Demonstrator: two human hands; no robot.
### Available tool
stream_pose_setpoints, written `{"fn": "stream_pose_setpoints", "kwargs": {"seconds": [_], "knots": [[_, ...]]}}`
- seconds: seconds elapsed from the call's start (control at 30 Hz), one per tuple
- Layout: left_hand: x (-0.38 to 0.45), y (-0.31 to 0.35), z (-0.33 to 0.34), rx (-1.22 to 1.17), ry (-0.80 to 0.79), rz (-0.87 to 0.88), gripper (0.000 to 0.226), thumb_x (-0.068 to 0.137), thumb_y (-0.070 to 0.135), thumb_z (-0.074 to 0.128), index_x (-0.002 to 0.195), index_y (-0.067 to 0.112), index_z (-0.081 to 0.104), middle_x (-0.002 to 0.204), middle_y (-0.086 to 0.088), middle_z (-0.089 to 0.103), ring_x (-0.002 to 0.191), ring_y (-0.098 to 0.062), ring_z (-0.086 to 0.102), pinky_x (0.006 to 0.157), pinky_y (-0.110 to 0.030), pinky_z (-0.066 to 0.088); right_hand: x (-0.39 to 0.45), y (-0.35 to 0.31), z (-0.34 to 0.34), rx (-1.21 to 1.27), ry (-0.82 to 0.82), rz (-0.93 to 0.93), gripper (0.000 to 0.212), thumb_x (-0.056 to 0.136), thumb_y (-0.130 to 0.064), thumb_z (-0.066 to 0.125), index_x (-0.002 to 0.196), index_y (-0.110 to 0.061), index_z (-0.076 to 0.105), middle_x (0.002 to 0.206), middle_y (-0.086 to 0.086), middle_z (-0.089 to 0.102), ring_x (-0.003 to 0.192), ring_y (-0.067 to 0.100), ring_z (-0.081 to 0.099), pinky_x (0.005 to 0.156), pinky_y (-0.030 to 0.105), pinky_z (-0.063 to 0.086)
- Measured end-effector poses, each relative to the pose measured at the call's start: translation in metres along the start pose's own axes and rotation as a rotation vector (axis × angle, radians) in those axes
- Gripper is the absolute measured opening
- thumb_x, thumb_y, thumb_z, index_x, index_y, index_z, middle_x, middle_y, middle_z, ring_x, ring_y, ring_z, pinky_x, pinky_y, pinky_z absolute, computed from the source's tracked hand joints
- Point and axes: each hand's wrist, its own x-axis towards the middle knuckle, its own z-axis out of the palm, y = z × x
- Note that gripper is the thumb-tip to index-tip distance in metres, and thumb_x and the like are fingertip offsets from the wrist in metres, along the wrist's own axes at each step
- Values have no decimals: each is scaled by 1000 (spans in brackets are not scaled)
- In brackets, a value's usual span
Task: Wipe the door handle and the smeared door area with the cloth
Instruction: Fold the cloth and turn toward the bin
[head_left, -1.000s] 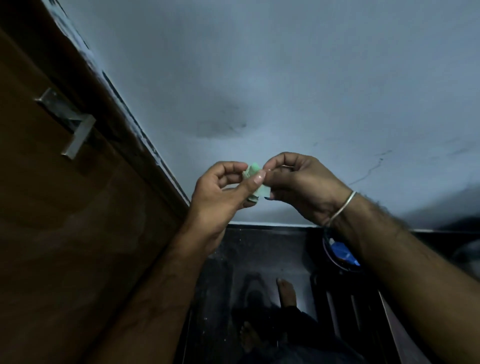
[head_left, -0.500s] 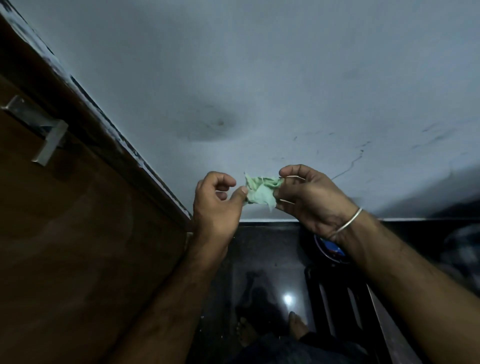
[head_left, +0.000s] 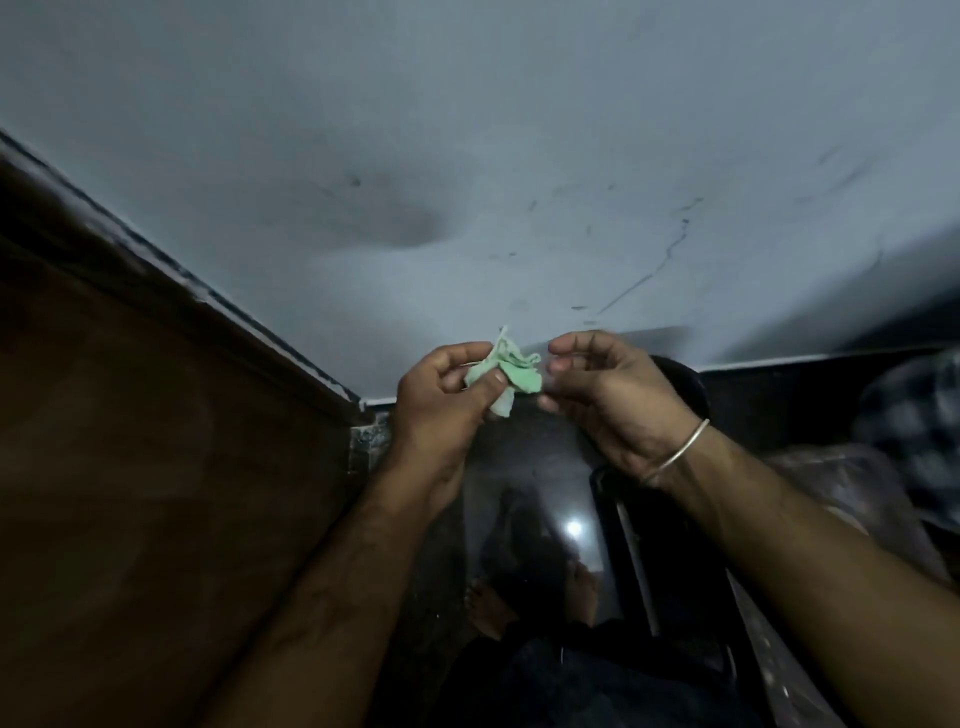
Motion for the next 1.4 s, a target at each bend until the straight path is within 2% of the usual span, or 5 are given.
{"fn": "stream_pose_setpoints", "kwargs": {"seconds": [0.23,0.67,0.83,1.13,1.4], "knots": [[4,-43,32,175,-176,-61,18,88,-3,63,89,14,70,79,0,75,66,-6,66,56,-15,50,-21,37,-46,-16,-65,-68,54,84,13,59,126,-20,56,121,3,60,92,16,61,78,37,49],[30,-94,108,91,-269,-268,9,85,0,68,92,6,67,82,-13,73,69,-21,67,70,-34,56,2,51,-116,114,370,-92,20,85,7,63,96,-9,66,79,14,65,64,20,63,52,22,57],[58,-115,150,54,-259,-289,10,89,-4,63,97,0,67,87,-21,67,79,-30,61,82,-43,52,29,46,-153,166,306,-78,16,85,6,62,97,-2,69,95,19,70,86,28,65,84,37,56],[133,-182,220,98,-342,-287,22,88,-10,60,105,2,65,88,-9,69,78,-16,66,76,-25,57,110,57,-234,-409,633,-271,21,77,12,66,93,0,69,82,11,70,58,-1,62,59,10,51],[189,-234,253,275,-545,-314,41,93,-11,46,129,4,57,124,-14,66,113,-26,64,100,-38,48,174,80,-294,-1012,681,-461,20,73,2,67,88,-9,73,90,9,69,88,23,64,84,32,50]]}}
